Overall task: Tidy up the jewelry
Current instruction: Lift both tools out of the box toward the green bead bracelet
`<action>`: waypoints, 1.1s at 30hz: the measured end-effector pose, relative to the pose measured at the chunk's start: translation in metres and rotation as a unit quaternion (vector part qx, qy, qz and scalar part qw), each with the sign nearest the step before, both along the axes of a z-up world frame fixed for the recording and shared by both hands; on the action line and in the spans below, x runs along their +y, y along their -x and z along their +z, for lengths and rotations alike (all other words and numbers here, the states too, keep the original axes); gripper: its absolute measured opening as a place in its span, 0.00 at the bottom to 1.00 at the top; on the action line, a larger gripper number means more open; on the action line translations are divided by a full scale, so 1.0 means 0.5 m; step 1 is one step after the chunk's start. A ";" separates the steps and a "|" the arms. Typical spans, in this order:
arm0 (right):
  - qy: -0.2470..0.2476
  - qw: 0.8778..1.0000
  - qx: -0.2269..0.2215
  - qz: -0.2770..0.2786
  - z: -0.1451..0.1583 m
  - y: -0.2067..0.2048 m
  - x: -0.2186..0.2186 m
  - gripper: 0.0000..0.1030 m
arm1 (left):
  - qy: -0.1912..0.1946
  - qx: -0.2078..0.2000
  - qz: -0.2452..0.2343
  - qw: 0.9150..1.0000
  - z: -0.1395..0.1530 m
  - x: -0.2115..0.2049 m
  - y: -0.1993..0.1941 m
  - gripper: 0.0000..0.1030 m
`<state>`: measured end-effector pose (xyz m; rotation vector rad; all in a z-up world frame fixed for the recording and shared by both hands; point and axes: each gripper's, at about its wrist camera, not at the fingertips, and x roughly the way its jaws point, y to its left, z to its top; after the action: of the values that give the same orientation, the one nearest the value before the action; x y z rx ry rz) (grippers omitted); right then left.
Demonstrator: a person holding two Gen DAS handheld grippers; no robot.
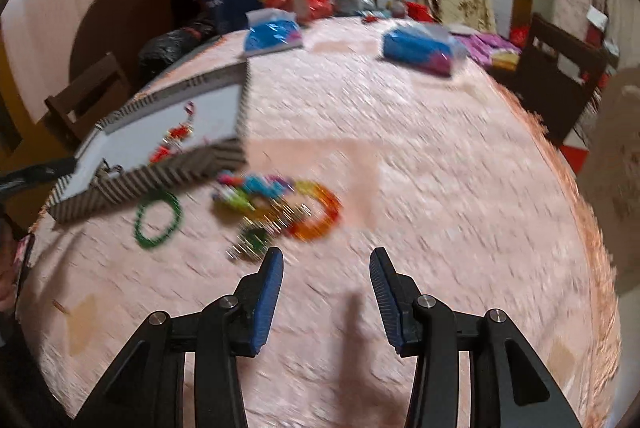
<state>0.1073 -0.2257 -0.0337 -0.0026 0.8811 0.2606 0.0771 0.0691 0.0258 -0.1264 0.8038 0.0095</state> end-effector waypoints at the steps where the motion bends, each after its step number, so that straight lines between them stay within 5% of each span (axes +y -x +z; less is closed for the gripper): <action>1: 0.004 1.000 0.004 -0.001 -0.009 0.002 -0.004 0.42 | 0.000 -0.009 -0.004 1.000 0.003 -0.015 0.015 0.53; 7: 0.008 1.000 0.003 0.004 -0.022 0.006 0.000 0.42 | 0.007 0.023 -0.024 0.999 -0.040 -0.070 0.050 0.58; 12: 0.009 1.000 0.000 0.003 -0.022 0.007 0.007 0.42 | -0.026 0.054 -0.036 0.998 -0.084 -0.105 0.046 0.58; 23: -0.037 0.999 0.001 -0.007 -0.022 0.003 -0.015 0.43 | -0.043 0.092 -0.003 0.995 -0.136 -0.088 0.027 0.62; 33: -0.049 0.999 0.002 -0.008 -0.022 0.001 -0.020 0.43 | -0.040 0.102 0.014 0.994 -0.152 -0.079 0.025 0.97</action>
<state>0.1066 -0.2358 -0.0448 0.0954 0.8723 0.2891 0.0646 0.0297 -0.0503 -0.0621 1.0045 0.0828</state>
